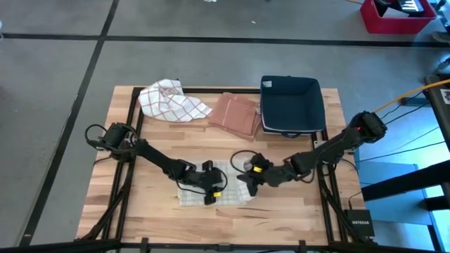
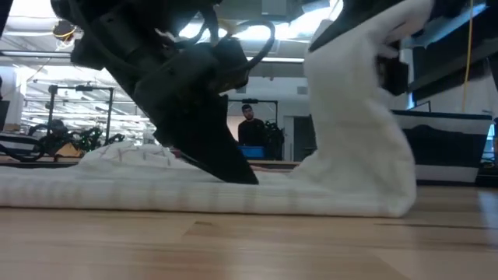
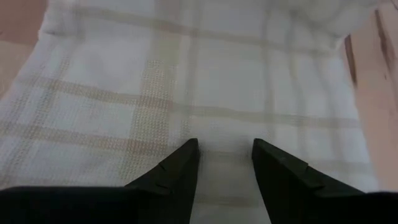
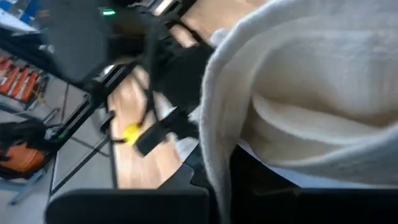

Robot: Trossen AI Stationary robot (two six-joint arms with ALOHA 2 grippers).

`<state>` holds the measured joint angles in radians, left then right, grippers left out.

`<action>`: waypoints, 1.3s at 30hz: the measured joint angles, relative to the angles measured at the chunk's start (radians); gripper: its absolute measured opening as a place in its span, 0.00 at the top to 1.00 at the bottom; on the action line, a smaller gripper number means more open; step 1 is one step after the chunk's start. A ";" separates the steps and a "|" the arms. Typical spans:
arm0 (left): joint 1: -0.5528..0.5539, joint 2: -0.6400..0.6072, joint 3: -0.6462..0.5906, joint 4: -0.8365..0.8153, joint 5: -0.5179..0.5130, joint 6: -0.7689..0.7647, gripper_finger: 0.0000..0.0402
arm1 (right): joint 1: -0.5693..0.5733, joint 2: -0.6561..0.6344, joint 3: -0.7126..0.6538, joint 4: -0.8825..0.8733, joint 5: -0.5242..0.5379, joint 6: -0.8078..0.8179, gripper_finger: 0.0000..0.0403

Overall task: Fold towel
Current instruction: Fold the bottom white towel

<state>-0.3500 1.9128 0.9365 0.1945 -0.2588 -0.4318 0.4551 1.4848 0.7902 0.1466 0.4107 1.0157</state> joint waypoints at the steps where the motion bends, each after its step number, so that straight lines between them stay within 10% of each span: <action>1: -0.002 -0.011 0.011 -0.036 0.005 0.017 0.64 | -0.008 0.013 0.000 0.011 -0.001 0.000 0.95; 11: -0.100 -0.137 0.081 -0.499 -0.006 -0.035 0.64 | -0.039 0.042 -0.001 0.015 -0.038 -0.003 0.94; 25: -0.111 -0.050 -0.007 -0.195 -0.044 -0.033 0.64 | -0.078 0.184 0.000 0.293 -0.126 0.021 0.94; 39: -0.115 -0.116 0.003 -0.335 -0.030 -0.054 0.64 | -0.130 0.341 0.150 0.302 -0.203 -0.041 0.94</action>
<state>-0.4647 1.7970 0.9390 -0.1402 -0.2888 -0.4856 0.3255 1.8254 0.9406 0.4489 0.2075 0.9743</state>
